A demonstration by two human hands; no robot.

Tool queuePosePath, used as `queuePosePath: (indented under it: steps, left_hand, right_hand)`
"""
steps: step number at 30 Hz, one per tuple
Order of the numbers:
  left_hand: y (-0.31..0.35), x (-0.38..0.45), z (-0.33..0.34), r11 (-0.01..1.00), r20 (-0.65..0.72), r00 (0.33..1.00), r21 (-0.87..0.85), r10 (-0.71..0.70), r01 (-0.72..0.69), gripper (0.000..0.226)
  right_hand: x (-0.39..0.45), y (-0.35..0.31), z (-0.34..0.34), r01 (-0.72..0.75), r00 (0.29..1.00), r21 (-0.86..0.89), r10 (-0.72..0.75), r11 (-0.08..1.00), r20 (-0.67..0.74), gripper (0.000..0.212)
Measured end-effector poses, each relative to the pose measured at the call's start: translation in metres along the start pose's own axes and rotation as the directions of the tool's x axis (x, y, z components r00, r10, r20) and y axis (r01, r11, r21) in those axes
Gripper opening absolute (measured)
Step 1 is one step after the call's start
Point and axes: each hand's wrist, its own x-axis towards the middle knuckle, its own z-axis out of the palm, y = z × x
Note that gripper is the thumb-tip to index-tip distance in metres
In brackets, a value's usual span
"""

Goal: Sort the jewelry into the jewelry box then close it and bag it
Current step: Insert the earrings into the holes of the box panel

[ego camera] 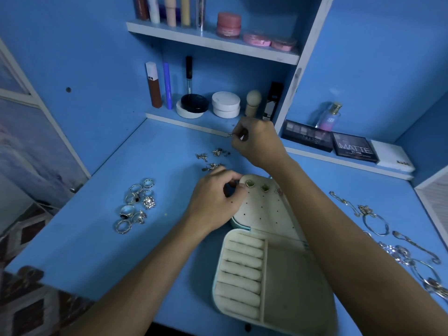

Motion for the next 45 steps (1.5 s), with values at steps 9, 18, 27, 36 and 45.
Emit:
queuePosePath:
  steps: [9,18,27,36,45]
  left_hand:
    - [0.002,-0.001,-0.001,1.0,-0.014,1.0,0.013,-0.025,0.025,0.022]
    - [0.002,-0.003,-0.002,0.999,-0.015,1.0,0.033,-0.011,0.011,0.012]
    - [0.003,-0.002,-0.002,0.998,-0.004,1.0,0.051,-0.02,0.02,0.014]
    - [0.004,-0.003,-0.002,0.999,-0.006,1.0,0.037,-0.026,0.026,0.014]
    - [0.005,-0.004,-0.002,0.999,0.002,0.999,0.028,-0.046,0.046,0.014]
  right_hand:
    - [-0.026,0.01,-0.039,-0.038,0.994,0.043,0.042,0.998,-0.097,0.025]
    - [-0.082,0.013,-0.087,-0.239,0.96,0.183,0.26,0.953,-0.099,0.025]
    - [-0.131,0.02,-0.106,-0.319,0.915,0.339,0.381,0.885,-0.133,0.028]
    - [-0.157,0.025,-0.105,-0.29,0.895,0.307,0.37,0.906,-0.249,0.019]
    - [-0.17,0.022,-0.101,-0.289,0.884,0.379,0.397,0.879,-0.247,0.028]
